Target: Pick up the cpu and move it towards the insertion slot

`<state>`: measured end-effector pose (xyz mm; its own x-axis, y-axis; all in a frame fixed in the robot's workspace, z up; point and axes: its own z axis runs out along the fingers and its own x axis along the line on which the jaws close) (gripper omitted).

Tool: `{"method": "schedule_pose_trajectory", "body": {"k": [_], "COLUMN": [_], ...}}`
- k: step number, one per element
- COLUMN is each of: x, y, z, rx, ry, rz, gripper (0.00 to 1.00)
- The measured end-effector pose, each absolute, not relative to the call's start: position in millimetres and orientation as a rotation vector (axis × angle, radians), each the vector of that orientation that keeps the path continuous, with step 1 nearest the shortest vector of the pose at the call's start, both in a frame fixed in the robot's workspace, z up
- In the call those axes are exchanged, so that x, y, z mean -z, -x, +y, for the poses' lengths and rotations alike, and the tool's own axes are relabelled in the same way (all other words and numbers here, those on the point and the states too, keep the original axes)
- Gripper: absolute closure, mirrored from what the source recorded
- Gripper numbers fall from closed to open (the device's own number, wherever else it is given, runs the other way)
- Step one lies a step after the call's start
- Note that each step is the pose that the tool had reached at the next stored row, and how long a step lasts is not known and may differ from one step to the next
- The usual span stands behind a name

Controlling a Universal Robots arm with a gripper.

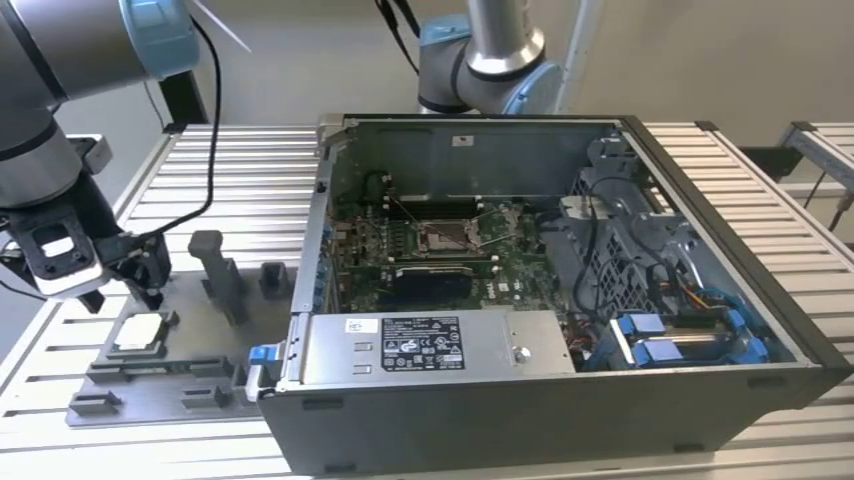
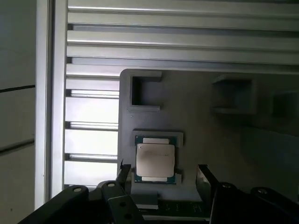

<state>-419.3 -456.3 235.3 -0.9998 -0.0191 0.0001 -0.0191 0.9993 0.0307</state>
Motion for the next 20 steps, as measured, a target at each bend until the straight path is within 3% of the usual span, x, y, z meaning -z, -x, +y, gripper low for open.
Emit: {"method": "schedule_pose_trajectory", "body": {"k": [20], "x": [-209.5], "y": [425.1], "z": [-459.9], "rx": [0.048], "ry": [-0.030], "rz": [-3.141], "gripper": [0.00]}}
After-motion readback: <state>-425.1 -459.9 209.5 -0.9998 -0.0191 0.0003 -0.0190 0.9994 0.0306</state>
